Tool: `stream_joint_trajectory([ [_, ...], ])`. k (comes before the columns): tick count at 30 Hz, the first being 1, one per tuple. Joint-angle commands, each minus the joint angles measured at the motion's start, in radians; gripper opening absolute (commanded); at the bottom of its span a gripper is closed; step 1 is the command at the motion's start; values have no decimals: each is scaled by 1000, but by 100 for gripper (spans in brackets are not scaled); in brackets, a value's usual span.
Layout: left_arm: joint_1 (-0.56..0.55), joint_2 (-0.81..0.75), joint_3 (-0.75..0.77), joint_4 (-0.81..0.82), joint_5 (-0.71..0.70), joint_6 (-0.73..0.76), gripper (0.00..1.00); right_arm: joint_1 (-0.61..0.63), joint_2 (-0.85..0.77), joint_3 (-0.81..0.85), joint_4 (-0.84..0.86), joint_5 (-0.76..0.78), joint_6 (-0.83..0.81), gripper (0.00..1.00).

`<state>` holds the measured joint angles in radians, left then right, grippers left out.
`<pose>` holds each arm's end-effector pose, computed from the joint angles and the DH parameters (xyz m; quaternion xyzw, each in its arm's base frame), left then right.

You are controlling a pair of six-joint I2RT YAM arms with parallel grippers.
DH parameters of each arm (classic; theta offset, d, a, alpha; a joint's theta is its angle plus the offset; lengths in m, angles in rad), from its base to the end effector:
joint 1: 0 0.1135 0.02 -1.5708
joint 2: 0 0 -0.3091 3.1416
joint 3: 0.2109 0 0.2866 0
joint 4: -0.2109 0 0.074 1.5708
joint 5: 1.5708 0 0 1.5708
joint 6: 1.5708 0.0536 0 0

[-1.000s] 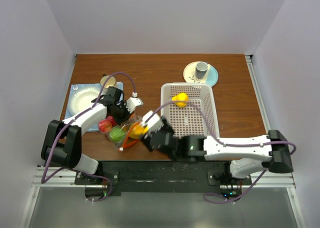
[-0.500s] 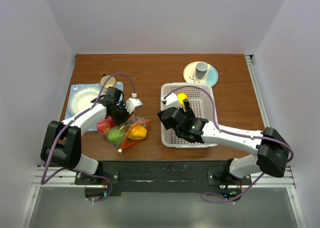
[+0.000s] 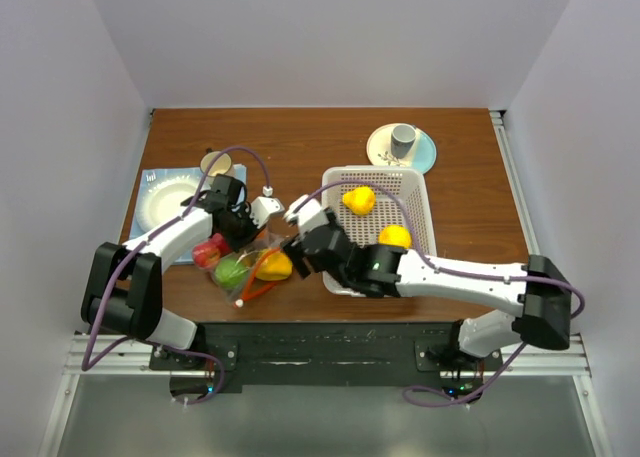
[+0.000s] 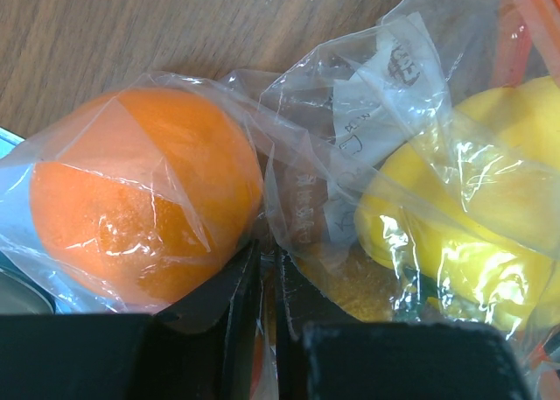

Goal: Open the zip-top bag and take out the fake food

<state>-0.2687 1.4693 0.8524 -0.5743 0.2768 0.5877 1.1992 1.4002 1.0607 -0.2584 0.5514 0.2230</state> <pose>0.2839 -0.0934 0.1912 0.4276 0.8740 -0.1041 0.2060 0.1535 0.3165 0.3140 -0.2865 0.8110 0.1113 0.4979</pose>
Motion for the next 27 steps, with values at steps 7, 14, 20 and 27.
stream_joint_trajectory([
  [7,14,-10,-29,-50,-53,17,17,115,250,15,221,-172,-91,91],
  [14,14,-21,-36,-53,-60,18,17,94,361,70,255,-191,-168,97],
  [20,14,-24,-49,-48,-65,24,17,57,414,91,298,-234,-162,97],
  [27,16,-14,-46,-45,-68,32,16,28,486,128,337,-304,-136,96],
])
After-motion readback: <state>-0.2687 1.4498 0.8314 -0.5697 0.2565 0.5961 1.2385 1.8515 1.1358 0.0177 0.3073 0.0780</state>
